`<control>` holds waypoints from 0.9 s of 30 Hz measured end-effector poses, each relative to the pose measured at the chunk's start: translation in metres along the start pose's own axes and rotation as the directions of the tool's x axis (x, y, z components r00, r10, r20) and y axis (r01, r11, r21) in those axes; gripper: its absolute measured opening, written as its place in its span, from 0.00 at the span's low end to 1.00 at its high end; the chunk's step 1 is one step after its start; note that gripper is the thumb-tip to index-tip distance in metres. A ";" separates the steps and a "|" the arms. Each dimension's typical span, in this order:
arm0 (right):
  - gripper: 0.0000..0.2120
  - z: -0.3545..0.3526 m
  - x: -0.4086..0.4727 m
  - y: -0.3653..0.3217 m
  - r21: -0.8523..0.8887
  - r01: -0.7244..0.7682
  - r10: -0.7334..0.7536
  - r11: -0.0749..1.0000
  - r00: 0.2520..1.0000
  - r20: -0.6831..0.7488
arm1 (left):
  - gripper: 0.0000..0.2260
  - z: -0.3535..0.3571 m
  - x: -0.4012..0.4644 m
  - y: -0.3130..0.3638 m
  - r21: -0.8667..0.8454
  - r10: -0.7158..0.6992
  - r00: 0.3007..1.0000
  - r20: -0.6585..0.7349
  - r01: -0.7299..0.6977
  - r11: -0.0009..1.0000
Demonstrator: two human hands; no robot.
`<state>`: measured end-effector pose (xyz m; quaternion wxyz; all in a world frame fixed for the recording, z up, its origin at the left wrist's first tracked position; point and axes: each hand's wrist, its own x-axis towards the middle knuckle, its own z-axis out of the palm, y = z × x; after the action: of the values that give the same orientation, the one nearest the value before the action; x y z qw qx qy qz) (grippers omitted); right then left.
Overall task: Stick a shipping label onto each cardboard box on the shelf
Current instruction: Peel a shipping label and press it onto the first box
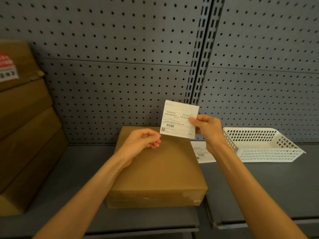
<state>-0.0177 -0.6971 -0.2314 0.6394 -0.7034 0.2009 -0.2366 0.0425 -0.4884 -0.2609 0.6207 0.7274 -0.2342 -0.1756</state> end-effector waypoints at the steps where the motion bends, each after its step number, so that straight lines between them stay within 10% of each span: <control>1: 0.04 0.001 0.000 0.000 0.004 -0.003 0.003 1.000 1.000 0.007 | 0.05 0.000 0.000 0.000 -0.013 -0.002 1.000 -0.008 0.002 1.000; 27: 0.02 0.015 -0.001 0.007 0.024 -0.039 0.037 0.999 0.998 0.052 | 0.06 -0.002 -0.005 0.002 -0.047 0.035 0.994 -0.101 -0.040 0.998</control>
<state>-0.0098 -0.6852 -0.2395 0.6575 -0.6972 0.1949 -0.2089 0.0391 -0.4840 -0.2589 0.6527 0.7152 -0.2120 -0.1327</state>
